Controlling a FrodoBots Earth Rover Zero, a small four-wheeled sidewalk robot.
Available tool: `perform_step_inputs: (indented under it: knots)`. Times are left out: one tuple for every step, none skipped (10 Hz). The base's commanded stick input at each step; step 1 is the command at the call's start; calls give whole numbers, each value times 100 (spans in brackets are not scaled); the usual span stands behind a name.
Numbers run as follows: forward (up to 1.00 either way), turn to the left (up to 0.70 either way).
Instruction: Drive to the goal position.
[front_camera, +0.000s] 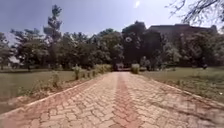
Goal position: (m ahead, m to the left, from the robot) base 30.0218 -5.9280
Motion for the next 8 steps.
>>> perform_step_inputs:
  knots:
    - [70,0]
    - [70,0]
    - [70,0]
    - [70,0]
    - [70,0]
    - [70,0]
    - [70,-9]
    - [70,-23]
